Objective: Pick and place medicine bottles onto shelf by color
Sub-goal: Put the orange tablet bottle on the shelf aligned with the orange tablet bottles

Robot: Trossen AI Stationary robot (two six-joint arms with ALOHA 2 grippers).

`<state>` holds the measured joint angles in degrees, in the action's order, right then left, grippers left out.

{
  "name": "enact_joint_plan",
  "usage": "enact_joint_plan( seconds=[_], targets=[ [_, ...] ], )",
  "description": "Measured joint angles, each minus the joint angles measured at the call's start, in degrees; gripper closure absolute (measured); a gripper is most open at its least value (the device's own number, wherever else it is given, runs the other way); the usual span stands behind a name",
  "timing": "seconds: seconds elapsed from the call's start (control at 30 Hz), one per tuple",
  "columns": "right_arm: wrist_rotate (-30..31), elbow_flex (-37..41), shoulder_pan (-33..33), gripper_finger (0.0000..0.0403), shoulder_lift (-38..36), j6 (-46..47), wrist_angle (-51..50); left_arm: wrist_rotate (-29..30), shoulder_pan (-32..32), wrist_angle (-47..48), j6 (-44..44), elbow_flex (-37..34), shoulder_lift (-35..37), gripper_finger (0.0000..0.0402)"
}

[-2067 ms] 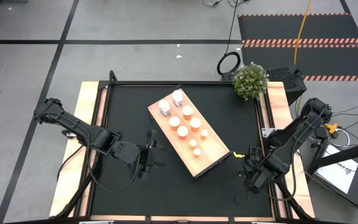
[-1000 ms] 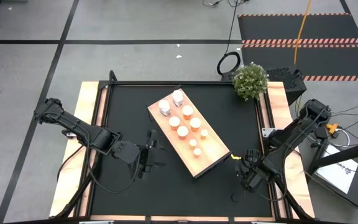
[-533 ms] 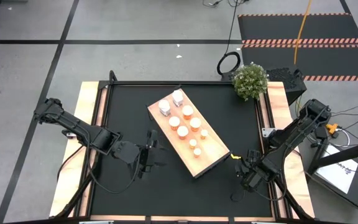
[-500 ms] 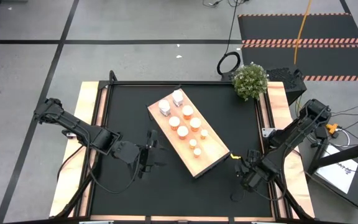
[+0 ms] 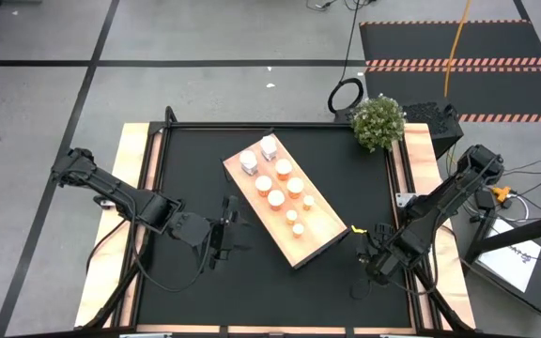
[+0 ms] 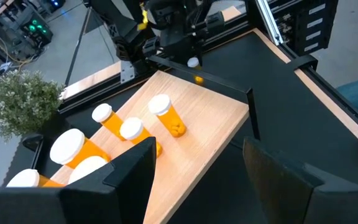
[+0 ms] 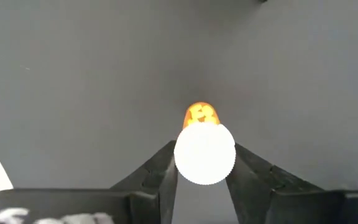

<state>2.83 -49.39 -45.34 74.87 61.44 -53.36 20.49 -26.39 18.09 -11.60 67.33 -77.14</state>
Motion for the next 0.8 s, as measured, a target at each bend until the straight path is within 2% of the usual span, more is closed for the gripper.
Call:
enact_joint_plan(
  seconds=[0.5,0.8],
  targets=[
    [0.34,-0.04,0.0,0.0294,-9.78,3.31,-0.15,-0.02,0.07,-0.75,-0.11,0.0,0.0,0.0158],
    [6.52,-0.16,0.76,0.0294,-15.92,2.13,-2.82,-0.02,0.11,-0.84,-0.1,0.0,0.0,0.0158]
  ],
)
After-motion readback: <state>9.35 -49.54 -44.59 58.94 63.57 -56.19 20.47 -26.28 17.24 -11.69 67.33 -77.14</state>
